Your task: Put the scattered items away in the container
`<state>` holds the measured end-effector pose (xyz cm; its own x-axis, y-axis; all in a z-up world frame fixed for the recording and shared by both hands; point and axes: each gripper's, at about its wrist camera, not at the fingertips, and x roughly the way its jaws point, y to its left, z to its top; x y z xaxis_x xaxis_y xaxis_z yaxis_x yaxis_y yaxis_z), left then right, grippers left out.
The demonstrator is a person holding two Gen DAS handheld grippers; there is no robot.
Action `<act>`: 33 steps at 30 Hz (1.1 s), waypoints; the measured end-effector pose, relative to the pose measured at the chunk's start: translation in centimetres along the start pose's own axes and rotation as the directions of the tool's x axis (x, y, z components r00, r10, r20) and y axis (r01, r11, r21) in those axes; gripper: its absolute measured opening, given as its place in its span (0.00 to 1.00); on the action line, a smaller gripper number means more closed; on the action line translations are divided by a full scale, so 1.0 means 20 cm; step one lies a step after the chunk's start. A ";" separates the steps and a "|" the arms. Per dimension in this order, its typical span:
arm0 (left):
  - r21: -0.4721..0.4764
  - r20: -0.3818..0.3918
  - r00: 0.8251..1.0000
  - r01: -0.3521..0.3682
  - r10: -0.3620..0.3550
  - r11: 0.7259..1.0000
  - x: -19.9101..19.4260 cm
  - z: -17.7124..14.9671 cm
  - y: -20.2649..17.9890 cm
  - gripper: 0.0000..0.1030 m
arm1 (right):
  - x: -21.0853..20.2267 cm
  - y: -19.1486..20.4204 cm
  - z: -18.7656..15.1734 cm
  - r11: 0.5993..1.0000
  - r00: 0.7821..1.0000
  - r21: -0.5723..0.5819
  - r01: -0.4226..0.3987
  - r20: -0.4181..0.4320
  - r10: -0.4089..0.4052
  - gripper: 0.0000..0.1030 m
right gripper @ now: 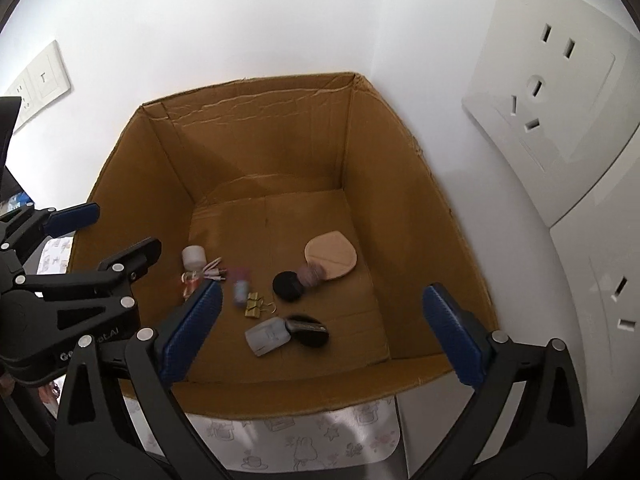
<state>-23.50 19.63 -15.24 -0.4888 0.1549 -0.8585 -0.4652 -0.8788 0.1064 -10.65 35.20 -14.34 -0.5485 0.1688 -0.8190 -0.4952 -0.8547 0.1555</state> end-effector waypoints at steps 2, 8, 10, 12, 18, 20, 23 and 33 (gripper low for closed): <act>-0.007 -0.012 1.000 0.006 -0.006 1.000 0.00 0.00 0.00 0.70 | 0.00 -0.01 -0.01 1.000 1.000 0.004 0.005 -0.011 -0.005 0.99; -0.030 -0.027 0.999 0.019 -0.020 0.999 -0.03 -0.01 0.00 0.70 | -0.03 -0.02 -0.02 1.000 1.000 0.012 0.009 -0.019 -0.008 1.00; -0.034 -0.031 0.999 0.019 -0.020 0.999 -0.03 -0.01 0.00 0.70 | -0.04 -0.02 -0.02 1.000 1.000 0.018 0.003 -0.010 -0.003 1.00; -0.035 -0.035 0.999 0.016 -0.017 0.999 -0.04 -0.01 -0.01 0.70 | -0.05 -0.03 -0.01 1.000 1.000 0.023 -0.003 -0.005 0.003 1.00; -0.045 -0.036 0.999 0.011 -0.012 0.999 -0.08 -0.02 0.00 0.70 | -0.08 -0.03 -0.02 1.000 1.000 0.024 -0.011 0.000 0.011 1.00; -0.051 -0.035 0.999 0.005 -0.007 0.999 -0.11 -0.02 0.00 0.70 | -0.10 -0.03 -0.02 1.000 1.000 0.024 -0.015 0.005 0.015 1.00; -0.063 -0.028 1.000 -0.007 0.005 0.998 -0.17 -0.03 0.01 0.70 | -0.14 -0.03 -0.01 1.000 1.000 0.020 -0.023 0.017 0.022 1.00; -0.127 0.015 0.997 -0.068 0.070 0.990 -0.53 -0.13 0.08 0.70 | -0.39 0.04 0.01 0.999 0.999 -0.033 -0.028 0.023 0.028 1.00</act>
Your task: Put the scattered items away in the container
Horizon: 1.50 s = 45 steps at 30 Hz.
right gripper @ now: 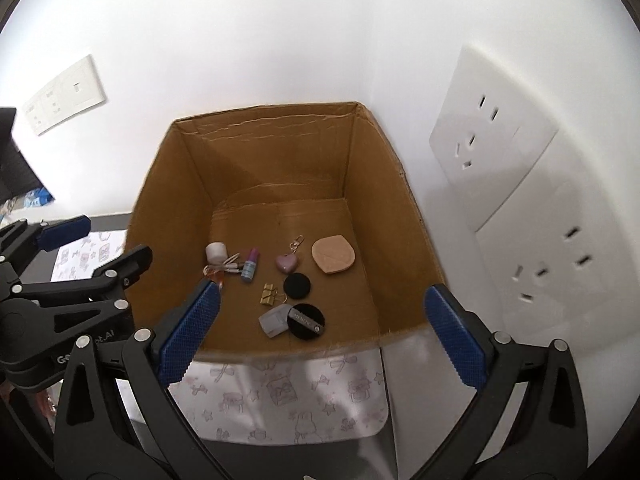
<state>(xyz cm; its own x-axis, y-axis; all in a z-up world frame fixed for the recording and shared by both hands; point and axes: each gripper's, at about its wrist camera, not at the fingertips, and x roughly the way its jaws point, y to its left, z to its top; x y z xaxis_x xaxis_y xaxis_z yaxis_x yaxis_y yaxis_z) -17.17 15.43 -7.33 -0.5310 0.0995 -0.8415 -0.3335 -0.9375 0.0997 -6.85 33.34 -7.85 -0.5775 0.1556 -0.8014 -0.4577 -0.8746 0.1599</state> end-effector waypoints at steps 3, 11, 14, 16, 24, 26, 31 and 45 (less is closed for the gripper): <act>-0.042 0.014 1.000 -0.010 0.011 0.999 -0.13 -0.05 0.06 0.70 | -0.11 0.04 -0.02 1.000 1.000 -0.018 -0.023 0.001 0.023 1.00; -0.136 0.046 0.996 -0.068 0.075 0.988 -0.48 -0.29 0.28 0.70 | -0.43 0.22 -0.10 0.994 0.996 -0.083 -0.068 0.054 0.073 1.00; -0.175 0.066 0.994 -0.069 0.082 0.982 -0.62 -0.39 0.38 0.70 | -0.55 0.30 -0.14 0.992 0.994 -0.108 -0.066 0.080 0.075 1.00; -0.192 0.075 0.994 -0.066 0.081 0.979 -0.69 -0.46 0.42 0.70 | -0.65 0.36 -0.17 0.991 0.992 -0.117 -0.065 0.103 0.077 1.00; -0.260 0.093 0.988 -0.097 0.125 0.961 -0.93 -0.67 0.54 0.70 | -0.90 0.54 -0.31 0.984 0.986 -0.157 -0.089 0.126 0.110 1.00; -0.281 0.097 0.985 -0.108 0.141 0.954 -0.97 -0.70 0.55 0.70 | -0.93 0.57 -0.34 0.979 0.986 -0.180 -0.097 0.117 0.119 1.00; -0.345 0.105 0.979 -0.132 0.178 0.929 -1.04 -0.78 0.56 0.70 | -1.03 0.57 -0.39 0.972 0.979 -0.206 -0.111 0.143 0.142 1.00; -0.298 0.052 0.992 -0.098 0.119 0.949 -1.01 -0.83 0.42 0.70 | -1.07 0.49 -0.49 0.970 0.974 -0.191 -0.153 0.136 0.180 1.00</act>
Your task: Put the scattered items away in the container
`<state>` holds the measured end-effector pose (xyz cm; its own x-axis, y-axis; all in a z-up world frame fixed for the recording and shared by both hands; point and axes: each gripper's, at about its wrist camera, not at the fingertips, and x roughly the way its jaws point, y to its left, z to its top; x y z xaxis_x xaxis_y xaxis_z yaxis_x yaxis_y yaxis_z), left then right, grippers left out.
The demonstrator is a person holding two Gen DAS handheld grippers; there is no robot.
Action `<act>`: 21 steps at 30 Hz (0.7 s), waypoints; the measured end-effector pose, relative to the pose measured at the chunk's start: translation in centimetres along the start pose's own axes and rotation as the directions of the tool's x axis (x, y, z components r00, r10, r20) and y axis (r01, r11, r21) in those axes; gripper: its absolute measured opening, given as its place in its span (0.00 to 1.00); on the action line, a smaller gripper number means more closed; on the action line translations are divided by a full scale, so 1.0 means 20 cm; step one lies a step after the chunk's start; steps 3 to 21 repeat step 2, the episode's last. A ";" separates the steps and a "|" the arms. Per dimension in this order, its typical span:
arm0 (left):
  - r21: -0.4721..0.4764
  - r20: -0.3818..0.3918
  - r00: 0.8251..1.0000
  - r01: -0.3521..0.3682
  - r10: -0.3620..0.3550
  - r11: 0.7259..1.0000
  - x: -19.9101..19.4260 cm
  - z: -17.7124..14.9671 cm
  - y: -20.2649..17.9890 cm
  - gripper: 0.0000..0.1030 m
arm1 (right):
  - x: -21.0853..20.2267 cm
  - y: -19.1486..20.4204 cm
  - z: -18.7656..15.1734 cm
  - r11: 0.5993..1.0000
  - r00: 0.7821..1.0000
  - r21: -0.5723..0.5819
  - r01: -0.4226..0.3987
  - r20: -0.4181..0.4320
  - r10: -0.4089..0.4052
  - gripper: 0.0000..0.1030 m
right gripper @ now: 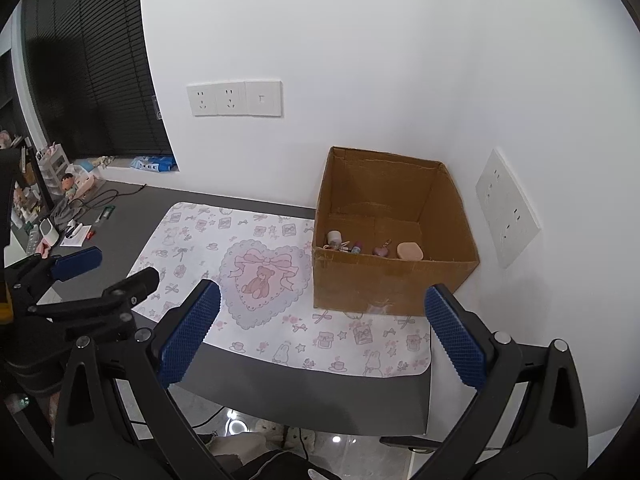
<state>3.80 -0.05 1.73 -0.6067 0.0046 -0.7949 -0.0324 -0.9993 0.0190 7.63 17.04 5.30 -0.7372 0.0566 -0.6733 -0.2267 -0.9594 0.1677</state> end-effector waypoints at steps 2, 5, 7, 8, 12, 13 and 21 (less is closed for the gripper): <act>-0.001 0.011 1.000 -0.013 0.013 1.000 -0.01 0.00 -0.01 0.70 | 0.00 -0.01 0.00 1.000 1.000 0.005 -0.001 0.000 0.001 1.00; -0.001 0.011 1.000 -0.013 0.013 1.000 -0.01 0.00 -0.01 0.70 | 0.00 -0.01 0.00 1.000 1.000 0.005 -0.001 0.000 0.001 1.00; -0.001 0.011 1.000 -0.013 0.013 1.000 -0.01 0.00 -0.01 0.70 | 0.00 -0.01 0.00 1.000 1.000 0.005 -0.001 0.000 0.001 1.00; -0.001 0.011 1.000 -0.013 0.013 1.000 -0.01 0.00 -0.01 0.70 | 0.00 -0.01 0.00 1.000 1.000 0.005 -0.001 0.000 0.001 1.00; -0.001 0.011 1.000 -0.013 0.013 1.000 -0.01 0.00 -0.01 0.70 | 0.00 -0.01 0.00 1.000 1.000 0.005 -0.001 0.000 0.001 1.00; -0.001 0.011 1.000 -0.013 0.013 1.000 -0.01 0.00 -0.01 0.70 | 0.00 -0.01 0.00 1.000 1.000 0.005 -0.001 0.000 0.001 1.00; -0.001 0.011 1.000 -0.013 0.013 1.000 -0.01 0.00 -0.01 0.70 | 0.00 -0.01 0.00 1.000 1.000 0.005 -0.001 0.000 0.001 1.00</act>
